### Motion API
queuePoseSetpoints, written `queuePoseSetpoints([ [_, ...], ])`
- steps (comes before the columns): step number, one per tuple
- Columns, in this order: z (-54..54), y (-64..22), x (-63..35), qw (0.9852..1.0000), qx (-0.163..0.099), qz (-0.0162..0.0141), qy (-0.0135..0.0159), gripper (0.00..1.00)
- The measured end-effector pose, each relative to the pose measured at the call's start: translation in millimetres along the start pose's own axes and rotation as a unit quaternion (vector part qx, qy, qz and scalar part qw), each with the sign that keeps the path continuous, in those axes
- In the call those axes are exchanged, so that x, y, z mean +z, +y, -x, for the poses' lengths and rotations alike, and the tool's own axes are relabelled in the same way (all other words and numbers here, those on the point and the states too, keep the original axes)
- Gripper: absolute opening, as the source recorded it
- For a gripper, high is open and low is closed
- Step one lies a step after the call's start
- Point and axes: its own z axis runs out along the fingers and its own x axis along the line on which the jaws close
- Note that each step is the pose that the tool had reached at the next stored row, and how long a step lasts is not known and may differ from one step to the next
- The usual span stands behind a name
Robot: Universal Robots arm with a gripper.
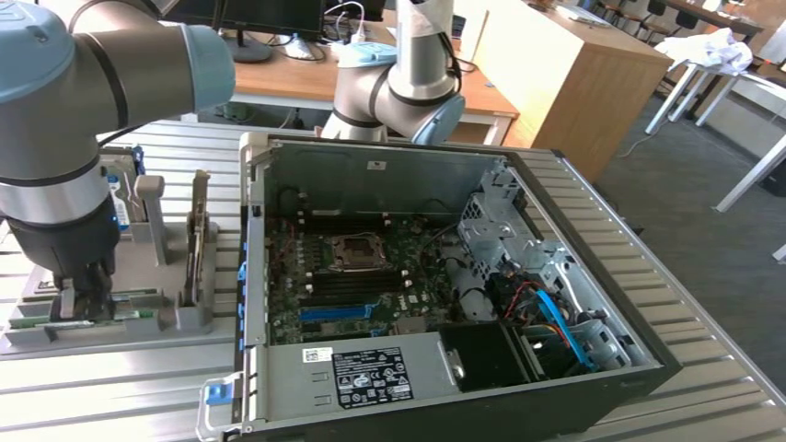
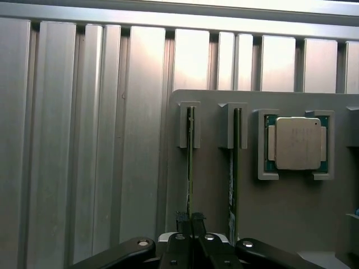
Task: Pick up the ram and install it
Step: 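Pick up the ram and move it above insertion slot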
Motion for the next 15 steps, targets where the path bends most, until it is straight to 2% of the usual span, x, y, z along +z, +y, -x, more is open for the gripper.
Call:
queuePoseSetpoints([
  [15, 0.8, 0.7, -29.5, 1.0000, 0.000, 0.0000, 0.0000, 0.11],
])
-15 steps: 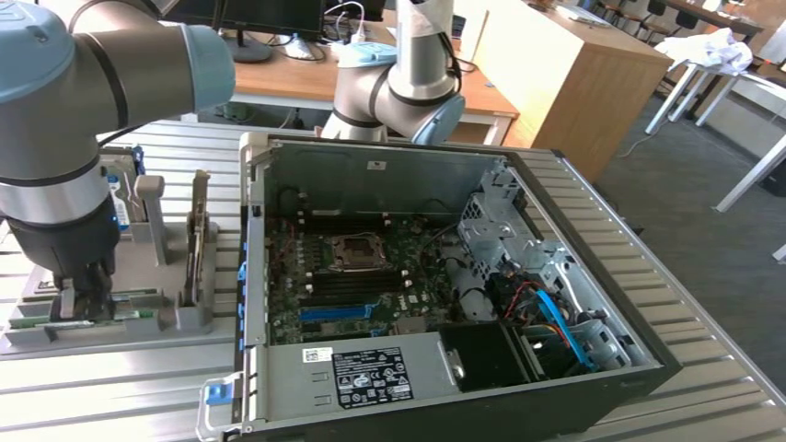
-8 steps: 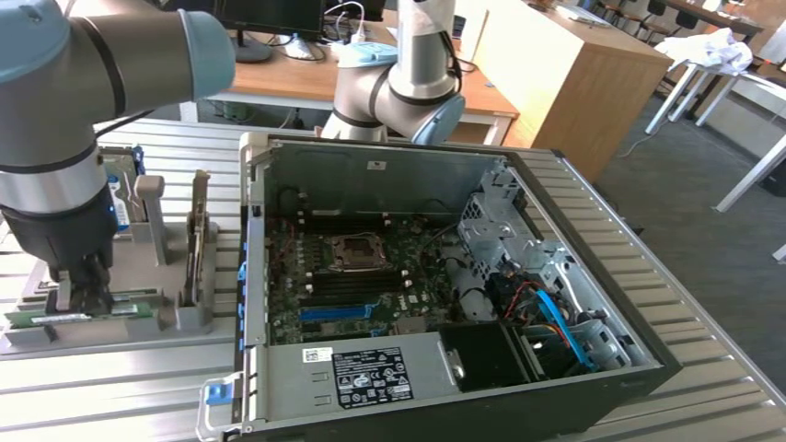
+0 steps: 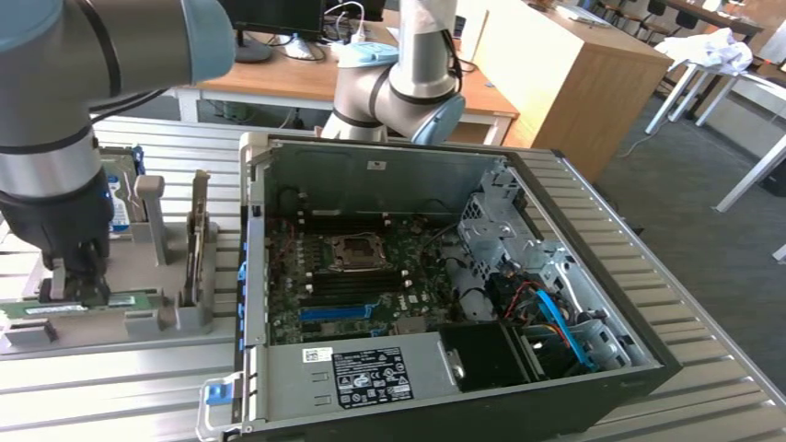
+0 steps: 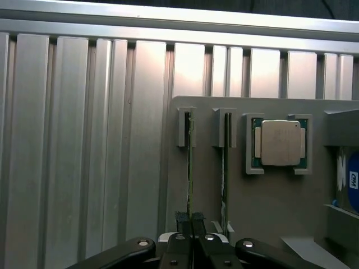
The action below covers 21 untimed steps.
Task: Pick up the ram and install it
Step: 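Pick up the ram and move it above insertion slot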
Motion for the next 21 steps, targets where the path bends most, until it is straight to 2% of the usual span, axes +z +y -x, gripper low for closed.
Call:
queuePoseSetpoints([
  [11, 0.6, 0.5, -21.9, 1.0000, 0.000, 0.0000, 0.0001, 0.11],
  [21, 0.9, 0.7, -32.1, 1.0000, 0.000, 0.0001, 0.0019, 0.11],
])
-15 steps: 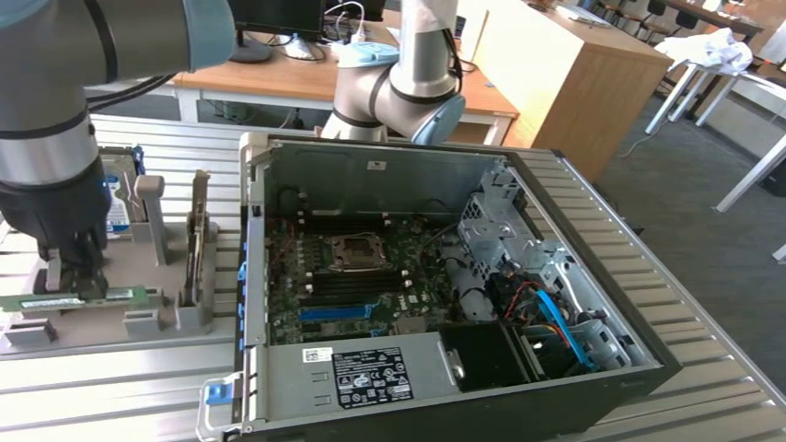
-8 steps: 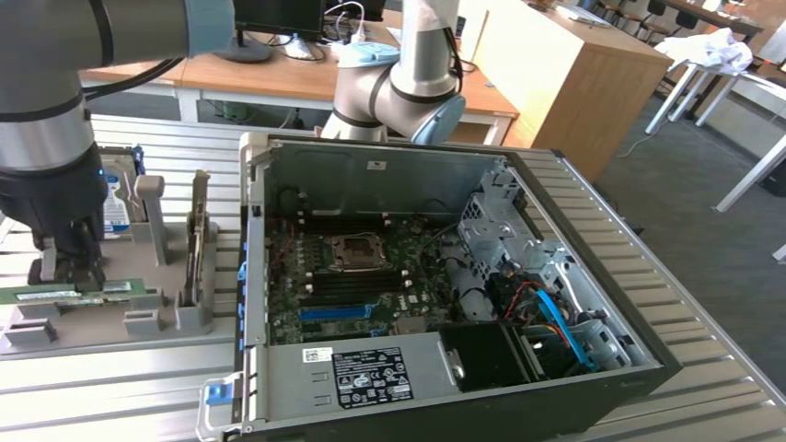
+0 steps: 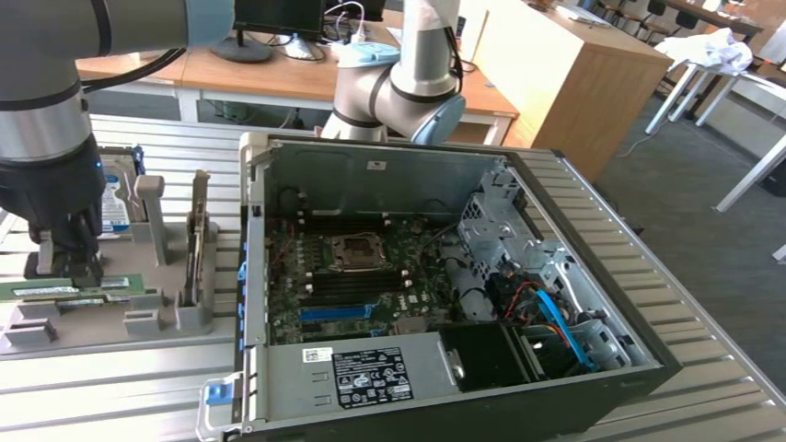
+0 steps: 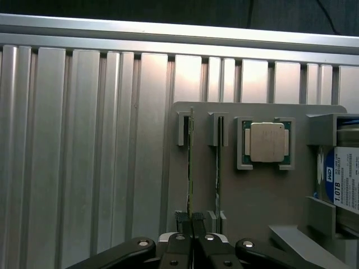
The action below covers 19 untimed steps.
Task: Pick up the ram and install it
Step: 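Pick up the ram and move it above insertion slot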
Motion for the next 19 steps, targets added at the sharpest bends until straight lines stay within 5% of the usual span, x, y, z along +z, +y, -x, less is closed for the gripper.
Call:
queuePoseSetpoints([
  [7, 0.1, 0.1, -5.0, 1.0000, 0.000, 0.0000, 0.0010, 0.11],
  [19, 0.7, 0.8, -29.5, 1.0000, 0.000, 0.0000, 0.0019, 0.11],
])
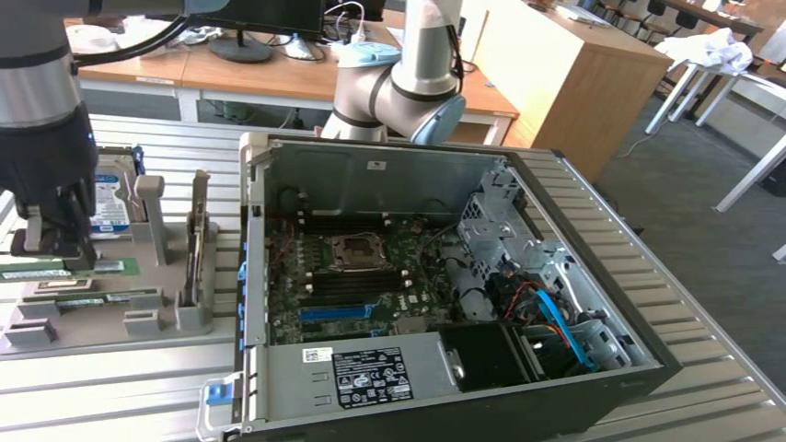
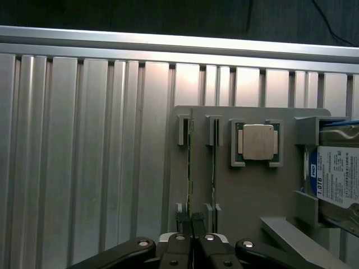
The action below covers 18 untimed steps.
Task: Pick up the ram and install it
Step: 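Pick up the ram and move it above insertion slot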
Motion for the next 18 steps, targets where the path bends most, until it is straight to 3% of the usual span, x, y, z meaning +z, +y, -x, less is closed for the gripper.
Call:
queuePoseSetpoints([
  [18, 0.8, 0.9, -38.1, 1.0000, 0.000, 0.0000, 0.0006, 0.11],
])
